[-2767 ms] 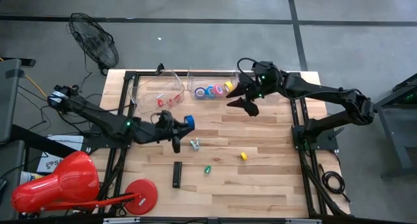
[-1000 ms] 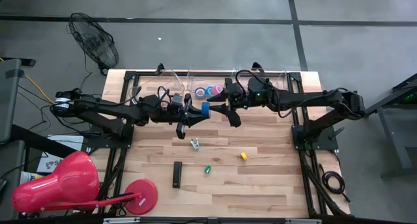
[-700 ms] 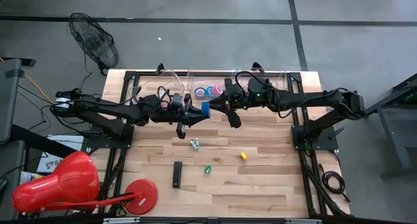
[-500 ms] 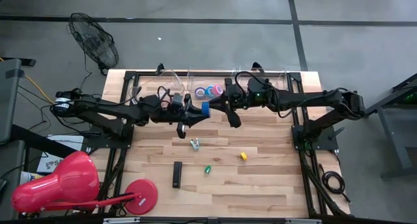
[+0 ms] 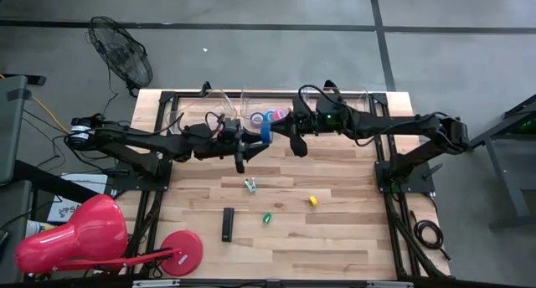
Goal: Pick and place Stapler, Stapler remover, tape
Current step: Put the dark blue tape into the middle transparent bin
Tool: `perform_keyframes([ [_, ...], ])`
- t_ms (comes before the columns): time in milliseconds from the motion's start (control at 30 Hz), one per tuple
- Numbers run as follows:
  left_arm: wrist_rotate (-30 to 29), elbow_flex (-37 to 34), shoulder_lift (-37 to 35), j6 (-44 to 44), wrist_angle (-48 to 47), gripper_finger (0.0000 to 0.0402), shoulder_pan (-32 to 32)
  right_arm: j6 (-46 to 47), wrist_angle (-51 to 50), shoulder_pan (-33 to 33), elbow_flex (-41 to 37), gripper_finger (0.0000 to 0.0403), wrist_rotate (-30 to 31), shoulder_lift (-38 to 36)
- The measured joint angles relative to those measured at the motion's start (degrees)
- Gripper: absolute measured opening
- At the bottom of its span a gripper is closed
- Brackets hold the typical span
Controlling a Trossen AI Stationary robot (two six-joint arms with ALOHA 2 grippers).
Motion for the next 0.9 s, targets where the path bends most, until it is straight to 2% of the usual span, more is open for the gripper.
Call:
perform_keyframes([
  [233,-9.3,0.0,-2.9,0.9,-11.3,0.0167,0.0,0.5,-4.3,-3.9,0.0,0.0021,6.2,0.0],
  [433,-18.4,0.0,-6.7,1.0,-22.5,0.0168,0.0,0.6,-8.0,-9.4,0.0,0.0021,15.1,0.0],
  [533,-20.9,0.0,-8.2,1.0,-26.8,0.0168,0.0,0.8,-9.6,-12.4,0.0,0.0021,20.7,0.4],
  [600,-21.6,0.0,-9.1,1.2,-29.1,0.0168,0.0,2.3,-9.8,-14.1,0.1,0.0021,22.3,1.3],
  [733,-21.8,0.0,-10.8,2.8,-33.1,0.0168,0.0,6.3,-12.7,-16.2,3.5,0.0021,22.2,6.7],
  [900,-21.6,0.0,-12.8,4.7,-38.0,0.0168,0.0,7.7,-22.1,-17.2,15.1,0.0021,21.9,17.7],
])
